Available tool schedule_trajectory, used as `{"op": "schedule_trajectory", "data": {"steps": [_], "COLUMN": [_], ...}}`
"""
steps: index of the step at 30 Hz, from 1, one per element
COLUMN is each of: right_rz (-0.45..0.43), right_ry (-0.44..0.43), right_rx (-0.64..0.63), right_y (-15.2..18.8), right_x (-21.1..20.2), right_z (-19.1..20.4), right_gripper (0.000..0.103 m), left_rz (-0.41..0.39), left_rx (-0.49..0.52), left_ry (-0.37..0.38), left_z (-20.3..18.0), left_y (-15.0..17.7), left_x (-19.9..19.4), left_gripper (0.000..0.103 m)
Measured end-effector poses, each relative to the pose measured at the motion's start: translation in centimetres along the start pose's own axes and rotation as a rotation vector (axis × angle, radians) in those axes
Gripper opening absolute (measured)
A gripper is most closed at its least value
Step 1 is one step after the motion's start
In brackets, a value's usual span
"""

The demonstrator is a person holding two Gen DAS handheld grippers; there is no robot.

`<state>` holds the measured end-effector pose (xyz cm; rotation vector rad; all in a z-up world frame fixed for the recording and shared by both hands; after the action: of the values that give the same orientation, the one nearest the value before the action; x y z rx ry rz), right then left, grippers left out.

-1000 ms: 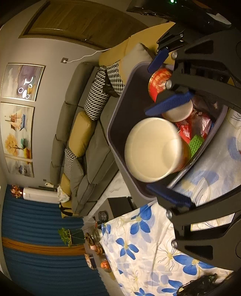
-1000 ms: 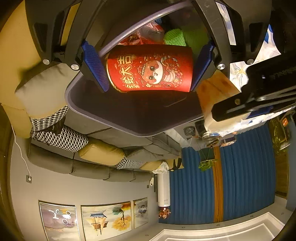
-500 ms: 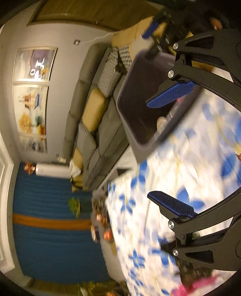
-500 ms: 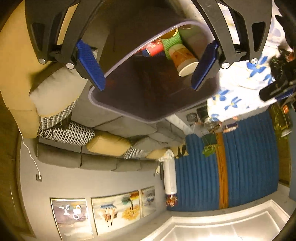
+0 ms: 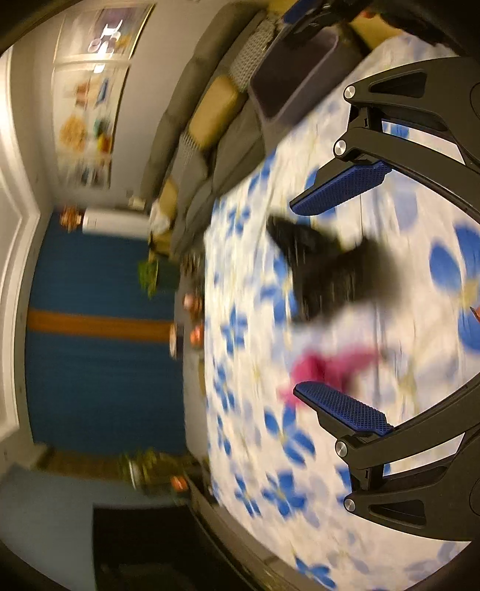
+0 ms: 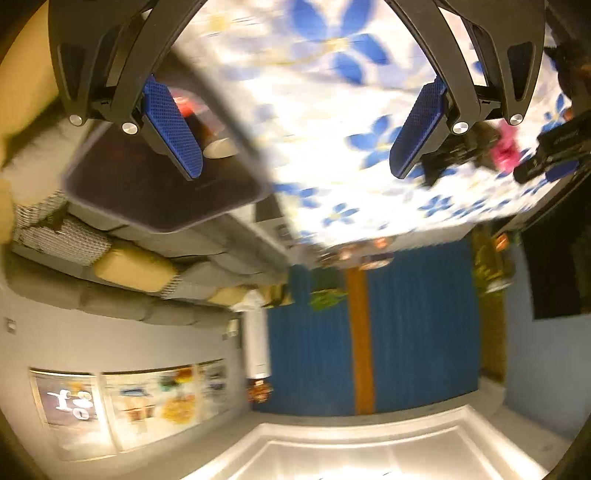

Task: Collect trash
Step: 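Move both open grippers back to the bed, then grasp the pink plastic bag with the left gripper while the right grasps the black bag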

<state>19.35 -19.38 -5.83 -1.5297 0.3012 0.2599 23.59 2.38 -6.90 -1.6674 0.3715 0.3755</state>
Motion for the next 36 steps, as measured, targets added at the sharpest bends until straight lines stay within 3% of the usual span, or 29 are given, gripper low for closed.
{"op": "schedule_trajectory", "data": {"steps": [7,13,15,19,26,32,36], "right_rz": [0.041,0.079,0.099,0.142,0.22,0.198,0.175], "right_ry": [-0.136,-0.18,-0.184,-0.201,-0.208,-0.2,-0.193], "right_rx": [-0.118,-0.174,-0.185,-0.213,-0.243,-0.234,-0.212], "right_y": [1.0,1.9,2.3,3.0,4.0,3.9,3.4], "right_x": [1.8,4.1,5.1,6.8,9.0,8.5,7.8], "right_z": [10.0,15.0,16.2,18.1,20.0,19.0,17.8], "right_gripper": [0.097,0.091,0.079,0.068,0.019,0.003,0.001], "left_rz": [-0.012,-0.002,-0.018,-0.033,-0.009,0.05,0.092], "left_rx": [-0.088,-0.157,-0.145,-0.122,-0.113,-0.12,-0.126], "left_ry": [-0.189,-0.179,-0.189,-0.192,-0.143,-0.072,-0.047], "left_z": [8.1,10.5,10.6,10.5,9.9,8.8,8.2], "left_y": [0.3,0.6,0.5,0.5,0.8,1.3,1.5], "left_x": [-0.1,0.4,0.3,0.2,1.0,2.2,3.3], "left_gripper": [0.09,0.089,0.09,0.09,0.089,0.084,0.077]}}
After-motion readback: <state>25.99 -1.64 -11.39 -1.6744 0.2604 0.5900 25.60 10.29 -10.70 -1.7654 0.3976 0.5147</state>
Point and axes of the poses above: each gripper's, at about its wrist camera, not at the fingertips, and x roughly the way its jaws point, z to its left, y to its underside, the point moved 6 cm from there along x, roughly the way its jaws point, and after that the axes turned 2 degrees about -x, right-handed, at the moved point
